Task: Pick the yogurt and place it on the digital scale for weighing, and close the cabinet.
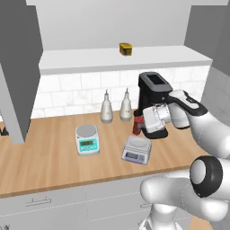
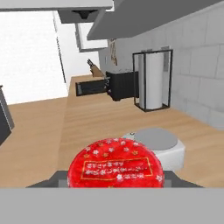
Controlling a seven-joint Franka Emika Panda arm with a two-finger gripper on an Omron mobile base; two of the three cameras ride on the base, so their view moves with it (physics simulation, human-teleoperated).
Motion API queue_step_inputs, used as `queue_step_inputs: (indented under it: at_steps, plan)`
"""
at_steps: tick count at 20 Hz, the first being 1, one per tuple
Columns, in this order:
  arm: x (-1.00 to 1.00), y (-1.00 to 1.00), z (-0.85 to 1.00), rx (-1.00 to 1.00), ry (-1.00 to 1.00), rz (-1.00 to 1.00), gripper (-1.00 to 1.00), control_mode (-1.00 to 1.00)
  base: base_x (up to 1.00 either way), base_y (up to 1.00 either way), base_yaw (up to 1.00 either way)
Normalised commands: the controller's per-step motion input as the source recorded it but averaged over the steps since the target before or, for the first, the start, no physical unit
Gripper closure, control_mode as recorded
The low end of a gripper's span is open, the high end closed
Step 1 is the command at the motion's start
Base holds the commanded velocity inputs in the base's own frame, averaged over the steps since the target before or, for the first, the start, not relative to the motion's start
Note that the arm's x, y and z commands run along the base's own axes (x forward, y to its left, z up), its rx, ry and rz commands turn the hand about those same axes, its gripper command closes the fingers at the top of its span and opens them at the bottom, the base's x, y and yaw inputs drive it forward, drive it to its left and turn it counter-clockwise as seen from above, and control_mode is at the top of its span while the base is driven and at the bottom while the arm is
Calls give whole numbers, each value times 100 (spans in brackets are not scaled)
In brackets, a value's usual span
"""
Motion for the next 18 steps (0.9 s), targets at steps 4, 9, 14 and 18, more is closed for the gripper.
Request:
queue_step_inputs:
  at_steps: [4, 9, 14, 18]
  plan:
    - [0, -5, -13, -7, 2, -13, 100, -100, 0, 0, 0]
    - [0, -14, -19, -9, 6, -3, 100, -100, 0, 0, 0]
    - [1, -31, -24, -1, 6, 0, 100, -100, 0, 0, 0]
    - [2, -6, -21, 0, 0, 0, 100, -100, 0, 0, 0]
